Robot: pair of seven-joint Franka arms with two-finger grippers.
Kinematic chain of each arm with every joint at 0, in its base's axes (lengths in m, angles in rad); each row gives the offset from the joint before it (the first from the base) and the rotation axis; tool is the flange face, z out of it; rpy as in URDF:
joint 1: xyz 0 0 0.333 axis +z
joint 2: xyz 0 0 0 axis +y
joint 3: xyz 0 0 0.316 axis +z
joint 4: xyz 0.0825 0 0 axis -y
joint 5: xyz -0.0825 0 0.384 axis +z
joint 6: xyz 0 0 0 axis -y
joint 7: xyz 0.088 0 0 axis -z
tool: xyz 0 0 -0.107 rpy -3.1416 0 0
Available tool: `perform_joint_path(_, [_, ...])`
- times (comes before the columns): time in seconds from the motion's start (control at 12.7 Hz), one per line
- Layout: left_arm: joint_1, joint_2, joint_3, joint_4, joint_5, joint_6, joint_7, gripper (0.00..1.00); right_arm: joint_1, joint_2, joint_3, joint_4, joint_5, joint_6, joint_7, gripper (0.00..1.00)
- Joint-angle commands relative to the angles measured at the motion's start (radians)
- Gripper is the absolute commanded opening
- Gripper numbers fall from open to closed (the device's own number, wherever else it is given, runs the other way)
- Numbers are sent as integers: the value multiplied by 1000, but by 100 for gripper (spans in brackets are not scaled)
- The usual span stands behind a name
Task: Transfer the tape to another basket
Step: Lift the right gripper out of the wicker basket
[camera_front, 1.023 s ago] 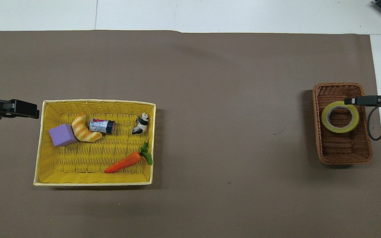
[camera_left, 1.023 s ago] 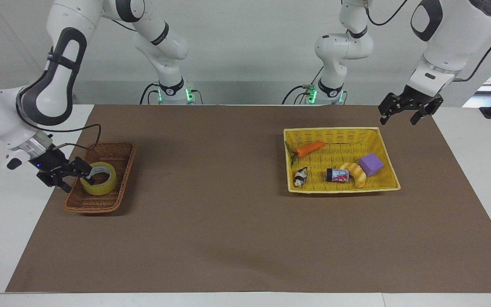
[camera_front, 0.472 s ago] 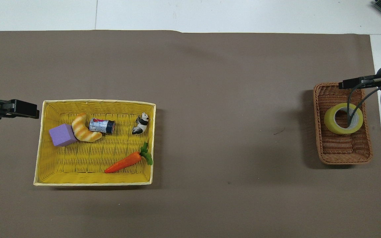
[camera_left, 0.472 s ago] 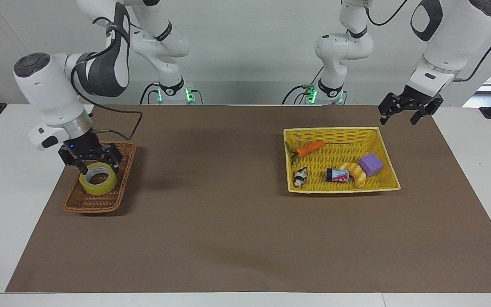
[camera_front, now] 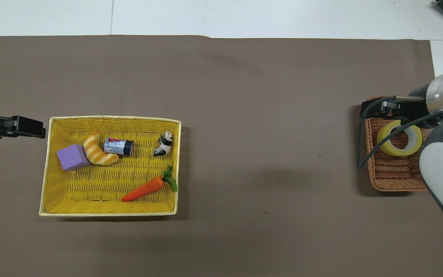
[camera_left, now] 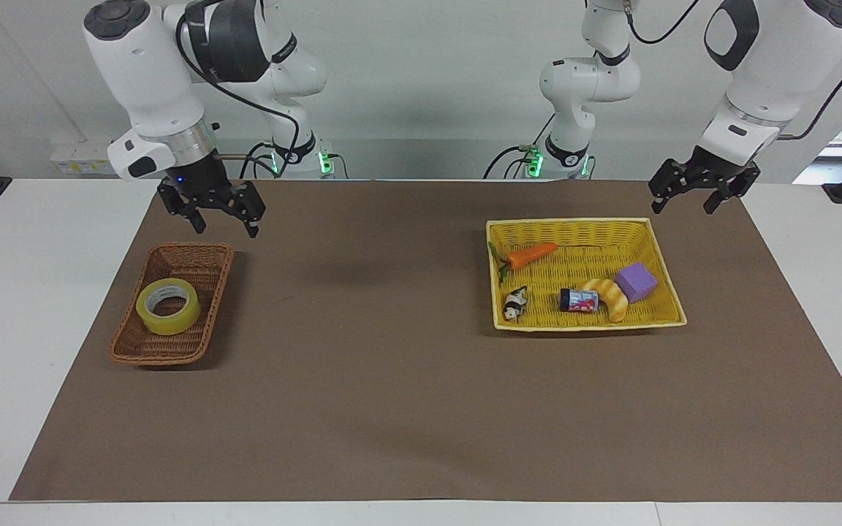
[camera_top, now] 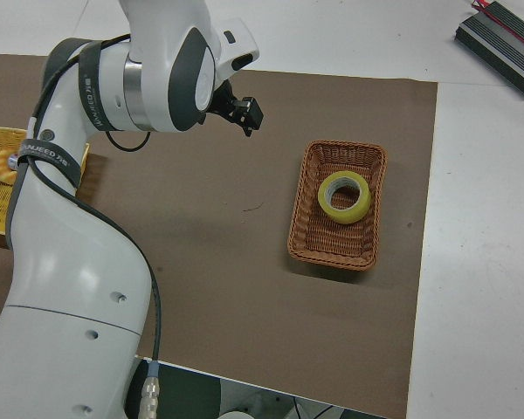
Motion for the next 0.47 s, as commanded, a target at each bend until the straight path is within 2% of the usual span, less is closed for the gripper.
perform_joint_path(0.0, [8,-1,-8,17,18,-25,-12,100,-5,-32,1,60,-25,-103,18,100])
perform_joint_path(0.16, [8,-1,-8,17,18,-25,-12,100,-11,-32,-5,166,-34,-221,7,100])
perform_joint_path(0.31, [8,-1,-8,17,18,-25,-12,100,-11,-34,1,215,-78,-307,-25,100])
perform_joint_path(0.39, [8,-1,-8,17,18,-25,-12,100,-11,-58,4,206,-63,-318,-45,100])
